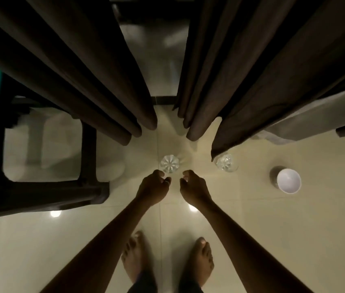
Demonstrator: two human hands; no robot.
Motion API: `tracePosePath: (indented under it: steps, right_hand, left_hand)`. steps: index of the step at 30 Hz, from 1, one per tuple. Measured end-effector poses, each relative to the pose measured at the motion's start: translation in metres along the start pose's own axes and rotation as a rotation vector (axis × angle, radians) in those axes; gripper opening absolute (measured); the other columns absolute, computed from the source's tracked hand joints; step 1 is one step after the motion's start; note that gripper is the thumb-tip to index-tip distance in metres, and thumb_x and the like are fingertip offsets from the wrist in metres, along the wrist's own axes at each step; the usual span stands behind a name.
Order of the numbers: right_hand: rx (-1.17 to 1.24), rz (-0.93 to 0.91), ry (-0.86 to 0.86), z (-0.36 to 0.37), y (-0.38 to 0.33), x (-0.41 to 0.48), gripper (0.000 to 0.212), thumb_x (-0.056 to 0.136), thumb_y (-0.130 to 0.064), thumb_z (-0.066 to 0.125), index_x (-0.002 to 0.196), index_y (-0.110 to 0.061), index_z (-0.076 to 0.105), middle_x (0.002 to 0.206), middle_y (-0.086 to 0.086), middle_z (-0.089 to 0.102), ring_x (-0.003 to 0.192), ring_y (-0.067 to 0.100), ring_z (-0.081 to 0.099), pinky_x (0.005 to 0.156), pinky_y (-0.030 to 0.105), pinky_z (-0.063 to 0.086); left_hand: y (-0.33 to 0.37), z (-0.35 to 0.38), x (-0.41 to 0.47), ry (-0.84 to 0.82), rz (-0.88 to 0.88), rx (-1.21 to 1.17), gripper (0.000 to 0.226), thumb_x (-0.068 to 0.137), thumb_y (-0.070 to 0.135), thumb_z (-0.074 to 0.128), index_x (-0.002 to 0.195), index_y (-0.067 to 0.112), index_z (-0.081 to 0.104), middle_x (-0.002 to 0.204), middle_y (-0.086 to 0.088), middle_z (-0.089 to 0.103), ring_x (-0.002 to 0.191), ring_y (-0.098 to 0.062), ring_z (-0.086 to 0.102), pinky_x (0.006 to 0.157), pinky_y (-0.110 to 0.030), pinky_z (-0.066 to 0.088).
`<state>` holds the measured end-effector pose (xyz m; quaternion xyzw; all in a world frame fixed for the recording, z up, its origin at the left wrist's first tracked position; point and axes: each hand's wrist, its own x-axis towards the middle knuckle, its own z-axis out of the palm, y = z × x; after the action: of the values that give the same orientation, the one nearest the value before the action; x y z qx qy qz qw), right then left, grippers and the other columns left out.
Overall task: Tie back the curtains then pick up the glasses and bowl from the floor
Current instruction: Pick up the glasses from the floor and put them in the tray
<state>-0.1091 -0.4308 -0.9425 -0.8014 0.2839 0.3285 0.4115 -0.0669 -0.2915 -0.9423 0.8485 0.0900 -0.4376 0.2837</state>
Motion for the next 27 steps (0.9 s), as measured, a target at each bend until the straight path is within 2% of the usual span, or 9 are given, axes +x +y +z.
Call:
tracePosePath:
  steps: [4, 6, 8, 11, 15, 19, 24, 27]
  right_hand:
    - [-0.005, -0.006, 0.056, 0.021, 0.010, 0.042, 0.044, 0.102, -0.022, 0.054, 0.143, -0.006, 0.049, 0.141, 0.013, 0.060, 0.131, 0.029, 0.057, 0.099, 0.027, 0.043]
    - [-0.016, -0.001, 0.088, 0.028, 0.015, 0.062, 0.042, 0.102, -0.022, 0.055, 0.140, -0.005, 0.052, 0.138, 0.014, 0.062, 0.127, 0.030, 0.059, 0.091, 0.025, 0.042]
    - [-0.046, -0.001, 0.130, 0.034, 0.018, 0.078, 0.038, 0.101, -0.023, 0.056, 0.134, -0.005, 0.055, 0.133, 0.015, 0.065, 0.123, 0.031, 0.061, 0.089, 0.027, 0.044]
    - [-0.106, -0.003, 0.173, 0.043, 0.022, 0.096, 0.039, 0.102, -0.029, 0.054, 0.135, -0.007, 0.055, 0.131, 0.016, 0.065, 0.123, 0.034, 0.061, 0.096, 0.036, 0.048]
    - [-0.114, -0.007, 0.183, 0.055, 0.026, 0.112, 0.040, 0.102, -0.035, 0.052, 0.134, -0.011, 0.056, 0.127, 0.017, 0.067, 0.118, 0.037, 0.062, 0.091, 0.037, 0.049]
    - [-0.067, -0.008, 0.200, 0.062, 0.031, 0.123, 0.033, 0.097, -0.020, 0.052, 0.128, -0.013, 0.059, 0.120, 0.014, 0.069, 0.112, 0.035, 0.064, 0.081, 0.032, 0.046]
    - [0.004, -0.026, 0.234, 0.061, 0.032, 0.113, 0.033, 0.091, -0.012, 0.055, 0.122, -0.011, 0.066, 0.104, 0.012, 0.076, 0.103, 0.031, 0.070, 0.094, 0.038, 0.054]
    - [0.047, -0.039, 0.236, 0.053, 0.028, 0.092, 0.039, 0.093, -0.016, 0.056, 0.130, -0.013, 0.065, 0.109, 0.013, 0.077, 0.105, 0.029, 0.070, 0.098, 0.039, 0.053]
  left_hand:
    - [-0.013, 0.018, 0.042, 0.016, 0.003, 0.050, 0.051, 0.101, 0.037, 0.051, 0.144, 0.010, 0.044, 0.140, -0.010, 0.059, 0.129, -0.027, 0.054, 0.099, -0.030, 0.042]
    - [-0.016, 0.026, 0.058, 0.057, -0.022, 0.046, 0.052, 0.101, 0.036, 0.051, 0.144, 0.008, 0.041, 0.141, -0.012, 0.056, 0.129, -0.029, 0.053, 0.098, -0.033, 0.044]
    - [-0.017, 0.032, 0.071, 0.094, -0.050, 0.049, 0.051, 0.101, 0.034, 0.051, 0.142, 0.007, 0.040, 0.141, -0.015, 0.054, 0.127, -0.031, 0.054, 0.095, -0.035, 0.045]
    - [-0.017, 0.040, 0.088, 0.101, -0.085, 0.089, 0.049, 0.101, 0.036, 0.050, 0.139, 0.007, 0.040, 0.137, -0.015, 0.057, 0.123, -0.034, 0.056, 0.085, -0.034, 0.043]
    - [-0.019, 0.047, 0.106, 0.103, -0.126, 0.088, 0.048, 0.099, 0.040, 0.048, 0.138, 0.011, 0.043, 0.131, -0.014, 0.061, 0.118, -0.034, 0.059, 0.078, -0.032, 0.039]
    - [-0.020, 0.053, 0.118, 0.129, -0.127, -0.005, 0.043, 0.096, 0.031, 0.050, 0.137, 0.017, 0.049, 0.123, -0.010, 0.066, 0.111, -0.031, 0.063, 0.078, -0.031, 0.045]
    - [-0.027, 0.056, 0.110, 0.147, -0.146, -0.180, 0.032, 0.092, 0.021, 0.050, 0.121, 0.021, 0.064, 0.107, -0.007, 0.074, 0.099, -0.027, 0.071, 0.089, -0.038, 0.058]
    - [-0.022, 0.046, 0.089, 0.170, -0.129, -0.276, 0.038, 0.090, 0.018, 0.049, 0.124, 0.024, 0.065, 0.100, -0.007, 0.075, 0.093, -0.028, 0.073, 0.085, -0.041, 0.061]
